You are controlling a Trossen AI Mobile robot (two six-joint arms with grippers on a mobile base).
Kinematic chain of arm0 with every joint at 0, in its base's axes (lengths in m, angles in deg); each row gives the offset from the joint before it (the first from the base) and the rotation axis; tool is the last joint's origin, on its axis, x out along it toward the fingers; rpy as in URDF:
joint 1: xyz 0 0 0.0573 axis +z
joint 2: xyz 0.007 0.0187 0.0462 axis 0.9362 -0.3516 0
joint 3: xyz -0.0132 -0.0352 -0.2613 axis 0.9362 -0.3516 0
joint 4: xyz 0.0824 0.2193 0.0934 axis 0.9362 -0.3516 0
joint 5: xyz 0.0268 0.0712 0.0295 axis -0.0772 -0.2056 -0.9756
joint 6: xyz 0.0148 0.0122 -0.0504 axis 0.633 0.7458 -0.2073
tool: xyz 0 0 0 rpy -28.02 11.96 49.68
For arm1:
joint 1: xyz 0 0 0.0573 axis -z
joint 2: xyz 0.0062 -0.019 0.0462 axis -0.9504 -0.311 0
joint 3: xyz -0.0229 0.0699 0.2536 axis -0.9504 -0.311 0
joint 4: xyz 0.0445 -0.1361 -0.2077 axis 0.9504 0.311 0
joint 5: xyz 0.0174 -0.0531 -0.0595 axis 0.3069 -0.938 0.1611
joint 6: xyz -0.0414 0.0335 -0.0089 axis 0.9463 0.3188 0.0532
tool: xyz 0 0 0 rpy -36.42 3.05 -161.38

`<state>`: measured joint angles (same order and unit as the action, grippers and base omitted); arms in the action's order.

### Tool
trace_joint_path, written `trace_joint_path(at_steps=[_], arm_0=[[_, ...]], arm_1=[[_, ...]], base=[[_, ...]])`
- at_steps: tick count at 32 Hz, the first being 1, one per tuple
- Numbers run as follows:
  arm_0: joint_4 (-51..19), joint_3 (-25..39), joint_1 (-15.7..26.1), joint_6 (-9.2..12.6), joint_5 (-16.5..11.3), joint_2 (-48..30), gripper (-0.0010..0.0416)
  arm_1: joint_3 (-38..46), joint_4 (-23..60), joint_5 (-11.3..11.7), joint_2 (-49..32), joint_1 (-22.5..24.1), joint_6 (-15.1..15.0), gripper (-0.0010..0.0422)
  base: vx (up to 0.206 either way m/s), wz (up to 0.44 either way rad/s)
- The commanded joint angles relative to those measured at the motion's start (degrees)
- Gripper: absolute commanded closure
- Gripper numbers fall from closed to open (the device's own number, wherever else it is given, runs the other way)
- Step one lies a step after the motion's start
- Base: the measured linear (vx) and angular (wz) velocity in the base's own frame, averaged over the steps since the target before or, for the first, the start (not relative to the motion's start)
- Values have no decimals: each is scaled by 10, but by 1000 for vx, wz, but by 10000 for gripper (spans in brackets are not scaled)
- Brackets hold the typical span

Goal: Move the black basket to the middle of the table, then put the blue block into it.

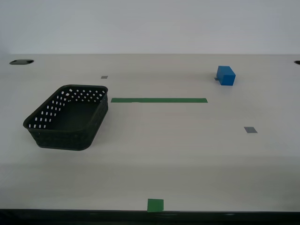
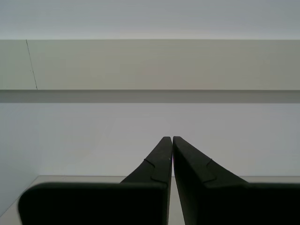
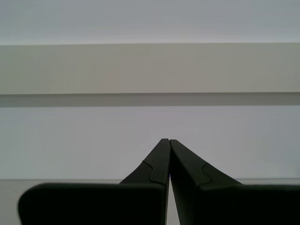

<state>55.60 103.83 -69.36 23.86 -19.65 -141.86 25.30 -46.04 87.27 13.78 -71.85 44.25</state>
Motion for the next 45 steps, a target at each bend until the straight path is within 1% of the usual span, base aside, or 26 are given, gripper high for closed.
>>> trace_joint_path(at_steps=[1, 31, 34, 35, 36, 37, 38, 39, 40, 41, 42, 43, 45], arm_0=[[2, 0, 0, 0, 0, 0, 405], [2, 0, 0, 1, 0, 0, 405], [-10, 0, 0, 1, 0, 0, 405], [-22, 0, 0, 2, 0, 0, 405], [-30, 0, 0, 2, 0, 0, 405], [-50, 0, 0, 11, 0, 0, 405], [-61, 0, 0, 14, 0, 0, 405], [-78, 0, 0, 16, 0, 0, 405], [-86, 0, 1, 19, 0, 0, 406], [-91, 0, 1, 25, 0, 0, 406], [-96, 0, 1, 39, 0, 0, 405], [-98, 0, 1, 46, 0, 0, 405], [-106, 0, 1, 48, 0, 0, 405]], arm_1=[[0, -3, 0, 0, 0, 0, 412], [3, -3, 0, 0, 0, 0, 412], [6, 9, 0, 0, 0, 18, 412], [14, 43, -1, 0, 0, 32, 412], [23, 77, -4, 0, 0, 39, 412], [46, 156, -4, 0, 0, 53, 412], [59, 200, -4, 0, 0, 57, 412], [83, 279, -4, -2, 1, 61, 412], [101, 329, -4, -5, 1, 62, 412], [111, 362, -4, -5, 1, 65, 412], [131, 419, -4, -6, 1, 67, 412], [141, 449, -4, -7, 1, 67, 412], [163, 520, -4, -7, 1, 67, 412]], base=[[0, 0], [0, 0], [0, 0], [0, 0], [0, 0], [0, 0], [0, 0], [0, 0], [0, 0], [0, 0], [0, 0], [0, 0], [0, 0]])
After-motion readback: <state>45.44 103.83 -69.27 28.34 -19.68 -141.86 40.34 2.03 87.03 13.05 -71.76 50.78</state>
